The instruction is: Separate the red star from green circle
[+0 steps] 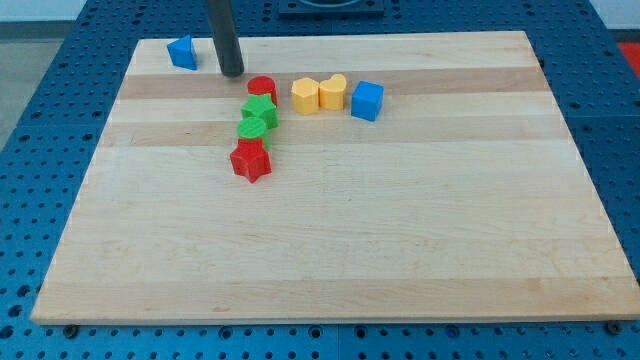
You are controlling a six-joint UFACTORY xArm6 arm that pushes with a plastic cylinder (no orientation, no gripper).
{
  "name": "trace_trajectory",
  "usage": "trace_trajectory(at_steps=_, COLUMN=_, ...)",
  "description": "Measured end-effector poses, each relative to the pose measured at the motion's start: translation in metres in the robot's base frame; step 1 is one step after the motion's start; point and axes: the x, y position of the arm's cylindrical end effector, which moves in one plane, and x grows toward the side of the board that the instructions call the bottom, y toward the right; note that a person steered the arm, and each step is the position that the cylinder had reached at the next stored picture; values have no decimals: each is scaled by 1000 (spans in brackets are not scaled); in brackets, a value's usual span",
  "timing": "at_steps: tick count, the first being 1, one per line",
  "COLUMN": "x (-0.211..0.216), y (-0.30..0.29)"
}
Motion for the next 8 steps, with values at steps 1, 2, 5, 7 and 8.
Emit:
trace_trajectory(at_steps=1, x=51, y=-3)
trace_trajectory(at_steps=2, x=100, y=-4)
trace_trajectory(at_steps=5, x=176, y=35)
trace_trajectory(at_steps=7, x=164, y=52)
trace_trajectory(at_steps=8, x=159, y=52)
